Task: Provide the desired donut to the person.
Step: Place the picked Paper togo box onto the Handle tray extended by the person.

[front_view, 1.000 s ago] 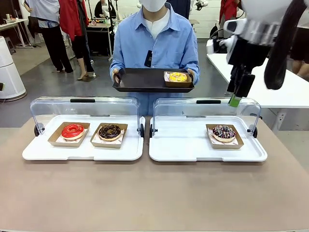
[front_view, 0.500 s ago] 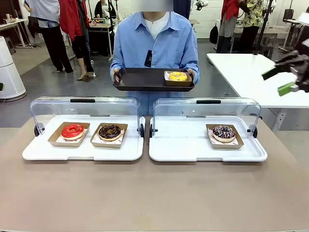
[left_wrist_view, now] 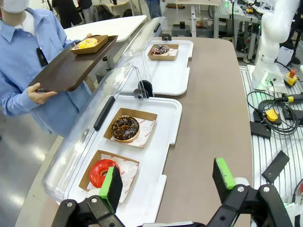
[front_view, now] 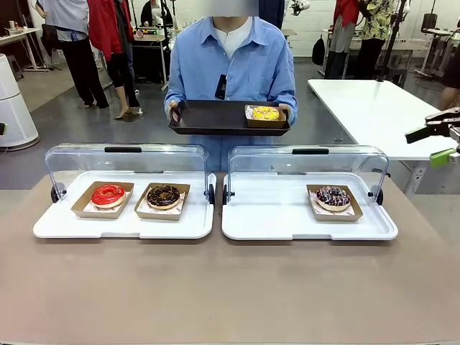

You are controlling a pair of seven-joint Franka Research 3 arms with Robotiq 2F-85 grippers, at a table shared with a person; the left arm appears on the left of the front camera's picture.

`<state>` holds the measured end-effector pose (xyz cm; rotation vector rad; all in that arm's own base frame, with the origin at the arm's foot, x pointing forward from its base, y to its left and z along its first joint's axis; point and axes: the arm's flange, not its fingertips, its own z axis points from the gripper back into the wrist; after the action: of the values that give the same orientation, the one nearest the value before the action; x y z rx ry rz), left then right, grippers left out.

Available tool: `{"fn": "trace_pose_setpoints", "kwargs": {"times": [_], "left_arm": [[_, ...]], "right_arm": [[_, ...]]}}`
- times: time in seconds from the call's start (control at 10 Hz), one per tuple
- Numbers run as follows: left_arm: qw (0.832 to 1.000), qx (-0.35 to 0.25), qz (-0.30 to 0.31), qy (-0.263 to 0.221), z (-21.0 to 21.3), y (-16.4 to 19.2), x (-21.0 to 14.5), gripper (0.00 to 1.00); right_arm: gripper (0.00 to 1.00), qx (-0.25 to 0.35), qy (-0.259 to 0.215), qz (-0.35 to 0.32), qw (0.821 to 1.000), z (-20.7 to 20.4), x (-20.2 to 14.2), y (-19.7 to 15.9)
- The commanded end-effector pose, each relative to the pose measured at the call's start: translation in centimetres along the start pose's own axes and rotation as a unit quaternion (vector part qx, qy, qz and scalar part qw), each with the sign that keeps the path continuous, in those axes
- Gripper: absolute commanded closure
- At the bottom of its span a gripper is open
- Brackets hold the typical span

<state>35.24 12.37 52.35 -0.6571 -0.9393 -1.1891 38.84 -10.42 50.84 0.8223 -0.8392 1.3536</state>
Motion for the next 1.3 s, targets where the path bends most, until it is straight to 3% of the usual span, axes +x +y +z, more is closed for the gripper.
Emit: {"fn": "trace_pose_setpoints", "kwargs": {"times": [0.0,0.2,0.5,0.7,1.1,1.2], "left_arm": [[1.0,0.0,-0.003,-0.006,0.1,-0.1,0.1,0.0],[1.0,0.0,-0.003,-0.006,0.1,-0.1,0.1,0.0],[1.0,0.0,-0.003,-0.006,0.1,-0.1,0.1,0.0],[1.0,0.0,-0.003,-0.006,0.1,-0.1,0.1,0.0],[1.0,0.0,-0.003,-0.006,0.1,-0.1,0.1,0.0],[1.0,0.0,-0.003,-0.006,0.1,-0.1,0.1,0.0]], "right_arm": [[0.0,0.0,-0.011,0.005,1.0,0.2,0.1,0.1],[0.0,0.0,0.002,0.0,1.0,0.1,0.0,0.1],[0.0,-0.005,-0.087,0.017,0.996,0.6,-5.0,-2.2],[0.0,-0.026,-0.106,0.018,0.994,0.4,-7.5,-3.3],[0.0,-0.019,-0.106,-0.004,0.994,-0.7,-8.7,-4.8],[0.0,-0.022,-0.1,-0.003,0.995,-0.7,-9.6,-3.6]]}}
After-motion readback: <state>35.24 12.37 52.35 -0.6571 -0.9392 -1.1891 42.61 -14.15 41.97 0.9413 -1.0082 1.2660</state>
